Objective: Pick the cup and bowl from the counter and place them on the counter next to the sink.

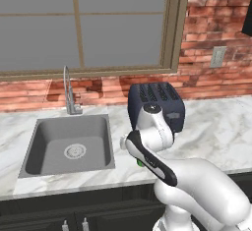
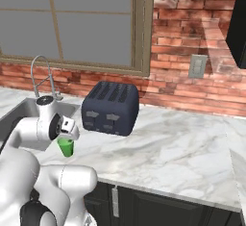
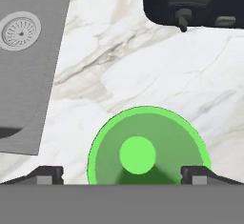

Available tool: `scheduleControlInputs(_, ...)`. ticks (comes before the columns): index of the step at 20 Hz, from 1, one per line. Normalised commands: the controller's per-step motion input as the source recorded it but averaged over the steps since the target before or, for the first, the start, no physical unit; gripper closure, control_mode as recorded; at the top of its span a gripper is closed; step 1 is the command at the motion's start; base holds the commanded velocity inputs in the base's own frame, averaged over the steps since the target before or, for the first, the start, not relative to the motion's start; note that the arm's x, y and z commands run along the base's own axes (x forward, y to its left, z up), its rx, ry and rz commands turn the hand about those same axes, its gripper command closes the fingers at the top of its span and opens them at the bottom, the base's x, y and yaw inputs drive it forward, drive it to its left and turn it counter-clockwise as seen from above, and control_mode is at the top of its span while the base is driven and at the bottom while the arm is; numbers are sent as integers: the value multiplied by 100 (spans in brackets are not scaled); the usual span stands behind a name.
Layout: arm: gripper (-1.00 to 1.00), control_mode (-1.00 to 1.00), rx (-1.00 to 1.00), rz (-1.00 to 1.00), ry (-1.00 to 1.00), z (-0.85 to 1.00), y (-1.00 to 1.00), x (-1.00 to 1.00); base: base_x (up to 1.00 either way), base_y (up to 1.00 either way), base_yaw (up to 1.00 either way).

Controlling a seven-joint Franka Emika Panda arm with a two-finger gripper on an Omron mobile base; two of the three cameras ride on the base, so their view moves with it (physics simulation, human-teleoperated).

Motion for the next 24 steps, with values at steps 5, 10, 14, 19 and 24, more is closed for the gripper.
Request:
scheduleControlInputs(5, -100, -100, 0, 0, -16, 49, 9, -3, 0, 0, 0)
scheduleControlInputs(10, -100, -100, 4, 0, -20, 57, 2, -48, 0, 0, 0)
scheduleControlInputs(14, -100, -100, 8, 0, -17, 62, 0, -81, 0, 0, 0)
scheduleControlInputs(19, -100, -100, 10, 0, -14, 54, -8, -79, 0, 0, 0)
scheduleControlInputs(24, -100, -100, 12, 0, -10, 46, -46, -50, 0, 0, 0)
